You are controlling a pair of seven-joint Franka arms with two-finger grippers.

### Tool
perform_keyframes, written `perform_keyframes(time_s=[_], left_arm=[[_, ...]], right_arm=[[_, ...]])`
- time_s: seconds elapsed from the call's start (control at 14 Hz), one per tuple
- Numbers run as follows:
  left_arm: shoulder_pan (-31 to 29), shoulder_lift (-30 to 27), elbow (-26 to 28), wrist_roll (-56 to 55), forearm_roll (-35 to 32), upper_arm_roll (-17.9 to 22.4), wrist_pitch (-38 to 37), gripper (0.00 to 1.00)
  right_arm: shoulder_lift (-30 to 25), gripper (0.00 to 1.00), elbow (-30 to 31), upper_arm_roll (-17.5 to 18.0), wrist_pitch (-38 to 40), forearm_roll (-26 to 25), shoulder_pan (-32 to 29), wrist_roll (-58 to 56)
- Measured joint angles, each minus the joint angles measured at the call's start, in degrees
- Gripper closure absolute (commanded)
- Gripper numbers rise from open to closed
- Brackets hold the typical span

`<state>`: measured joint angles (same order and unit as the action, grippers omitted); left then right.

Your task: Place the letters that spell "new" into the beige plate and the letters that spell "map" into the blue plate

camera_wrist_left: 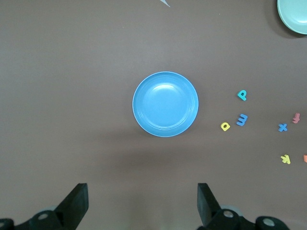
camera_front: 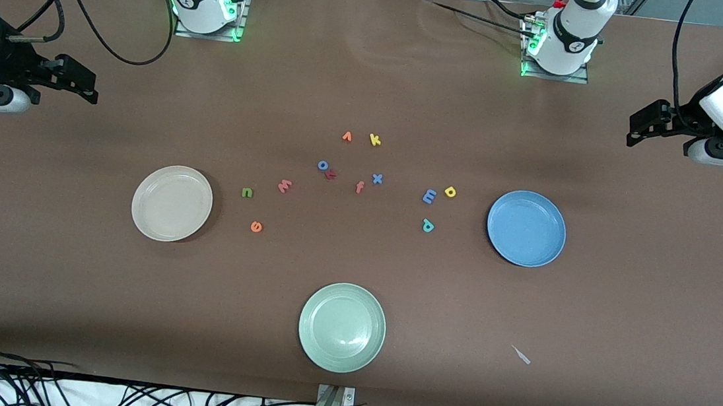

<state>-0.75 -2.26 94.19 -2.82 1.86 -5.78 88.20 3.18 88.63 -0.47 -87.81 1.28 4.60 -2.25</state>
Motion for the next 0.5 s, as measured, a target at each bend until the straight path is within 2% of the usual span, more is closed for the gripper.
perform_keyframes(time_s=[0.21,0.36,0.5], left_arm=[[0.4,0.36,0.04,0.13,0.03,-0.27,-1.71,0.0],[2.24,1.78,0.21,0.43,0.23,-0.81,-5.82,0.0],[4.9,4.26,0.36,0.44,0.3,-2.0,-6.53,0.0]], right_arm=[[0.0,0.0,0.19,0.01,0.0,0.01,0.0,0.0],[0.0,0.0,0.29,0.04,0.0,0.02,0.01,0.0],[0.0,0.0,0.34,0.07,-0.03,0.02,0.01,0.0]])
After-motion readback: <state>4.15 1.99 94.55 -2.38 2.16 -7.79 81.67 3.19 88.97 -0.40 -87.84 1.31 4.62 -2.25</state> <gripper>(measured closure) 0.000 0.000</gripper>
